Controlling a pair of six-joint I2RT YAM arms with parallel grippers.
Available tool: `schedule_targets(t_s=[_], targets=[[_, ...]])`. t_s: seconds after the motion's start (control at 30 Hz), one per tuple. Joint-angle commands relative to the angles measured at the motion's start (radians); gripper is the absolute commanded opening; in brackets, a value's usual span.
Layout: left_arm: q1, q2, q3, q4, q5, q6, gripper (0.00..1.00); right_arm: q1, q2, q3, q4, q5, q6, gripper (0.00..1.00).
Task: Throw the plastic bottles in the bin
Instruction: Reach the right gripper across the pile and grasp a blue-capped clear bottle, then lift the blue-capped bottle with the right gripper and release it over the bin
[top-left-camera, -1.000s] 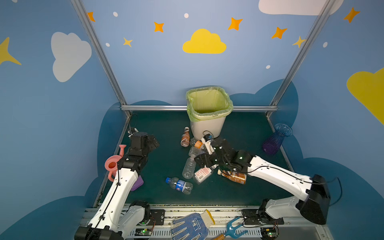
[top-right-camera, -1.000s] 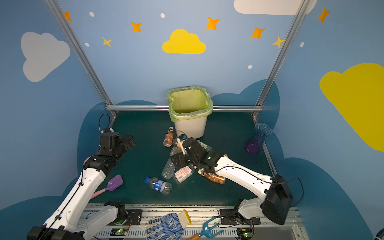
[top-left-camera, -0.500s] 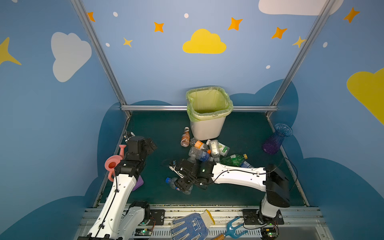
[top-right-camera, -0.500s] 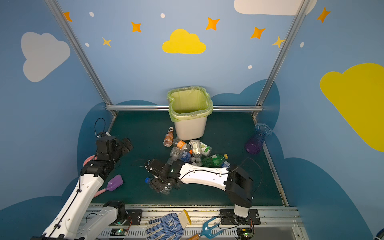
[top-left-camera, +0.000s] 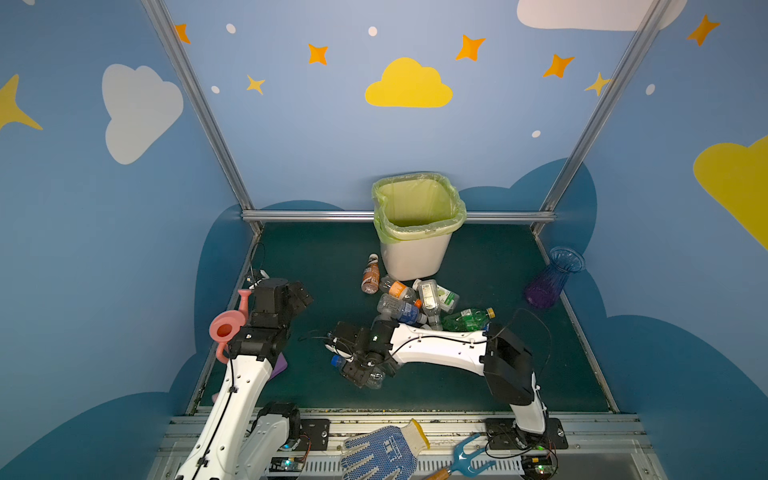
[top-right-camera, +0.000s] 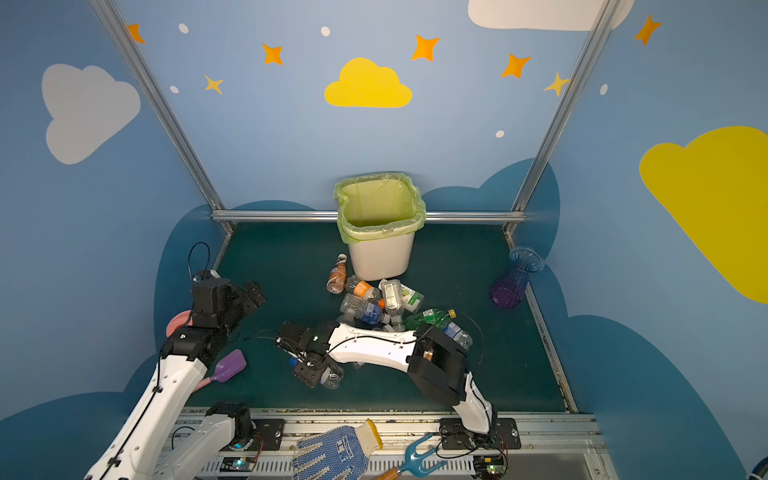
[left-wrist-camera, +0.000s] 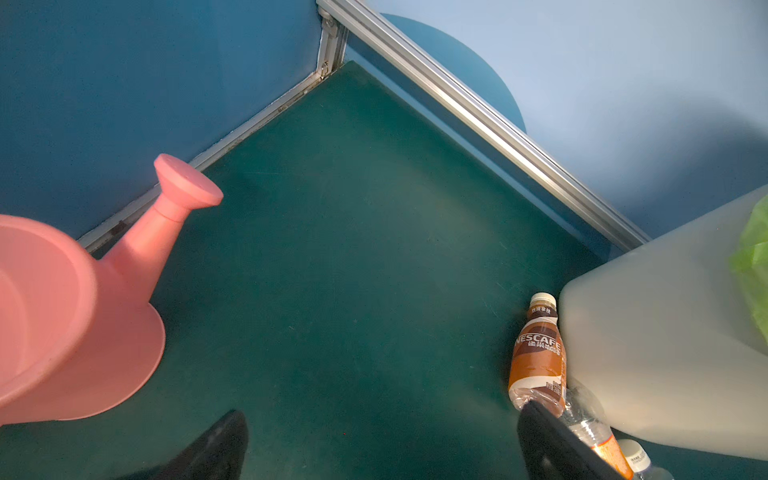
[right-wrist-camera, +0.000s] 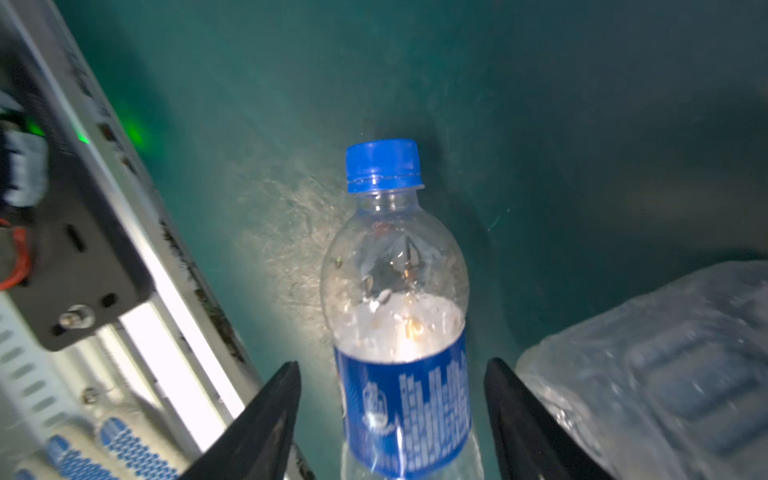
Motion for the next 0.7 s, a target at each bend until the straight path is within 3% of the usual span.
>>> schedule_targets(t_s=[0.0, 0.37, 0.53, 0.67], targets=[[0.005, -0.015, -0.016, -0.019, -0.013, -0.003, 1.00, 0.006, 0.055, 0.055, -0.108, 0.011, -0.034, 0.71], [0.012, -0.024, -0.033, -0.025, -0.014, 0.002, 1.00, 0.010, 0.165, 0.143, -0.170, -0.004, -0.053, 0.66], [0.017, -0.025, -0.034, -0.028, -0.017, 0.004, 1.00, 0.011, 0.164, 0.161, -0.176, -0.001, -0.059, 0.50], [0.019, -0.022, -0.034, -0.024, -0.019, 0.005, 1.00, 0.003, 0.116, 0.187, -0.175, 0.015, -0.071, 0.42]])
